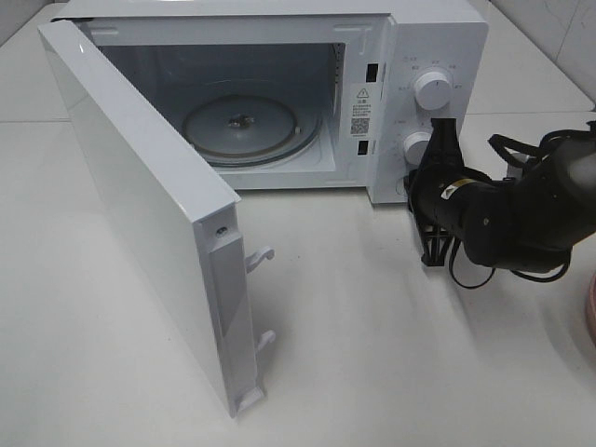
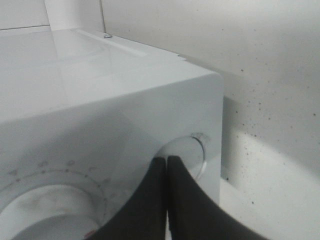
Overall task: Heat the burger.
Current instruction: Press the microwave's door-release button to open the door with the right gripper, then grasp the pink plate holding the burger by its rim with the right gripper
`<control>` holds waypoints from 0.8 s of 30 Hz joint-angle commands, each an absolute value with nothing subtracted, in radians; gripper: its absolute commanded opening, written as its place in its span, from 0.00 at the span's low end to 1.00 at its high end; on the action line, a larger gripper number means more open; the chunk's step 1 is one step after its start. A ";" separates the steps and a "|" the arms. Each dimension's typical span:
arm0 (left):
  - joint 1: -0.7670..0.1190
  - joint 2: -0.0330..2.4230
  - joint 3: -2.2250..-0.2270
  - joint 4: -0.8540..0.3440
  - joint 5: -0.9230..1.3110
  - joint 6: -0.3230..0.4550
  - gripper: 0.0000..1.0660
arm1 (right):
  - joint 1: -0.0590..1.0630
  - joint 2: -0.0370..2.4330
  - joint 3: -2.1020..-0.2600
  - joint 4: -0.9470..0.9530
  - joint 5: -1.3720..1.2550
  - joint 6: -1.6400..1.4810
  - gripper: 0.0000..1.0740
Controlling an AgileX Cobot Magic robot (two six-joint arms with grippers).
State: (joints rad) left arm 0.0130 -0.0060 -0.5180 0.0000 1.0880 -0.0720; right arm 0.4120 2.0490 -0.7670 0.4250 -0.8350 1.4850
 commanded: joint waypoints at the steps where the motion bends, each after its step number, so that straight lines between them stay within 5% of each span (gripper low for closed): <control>1: 0.011 -0.019 -0.519 0.000 1.071 -0.071 0.91 | 0.414 1.993 -0.740 0.382 -0.917 1.492 0.00; 13: 0.011 -0.019 -0.519 0.000 1.071 -0.072 0.91 | 0.414 1.841 -0.616 0.333 -0.645 1.390 0.00; 24: 0.011 -0.019 -0.519 0.000 1.071 -0.072 0.91 | 0.414 1.632 -0.590 0.336 -0.360 0.926 0.02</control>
State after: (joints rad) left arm 0.0130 -0.0060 -0.5180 0.0000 1.0880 -0.0720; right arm 0.4150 1.6500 -0.5930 0.3450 -0.3830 0.9740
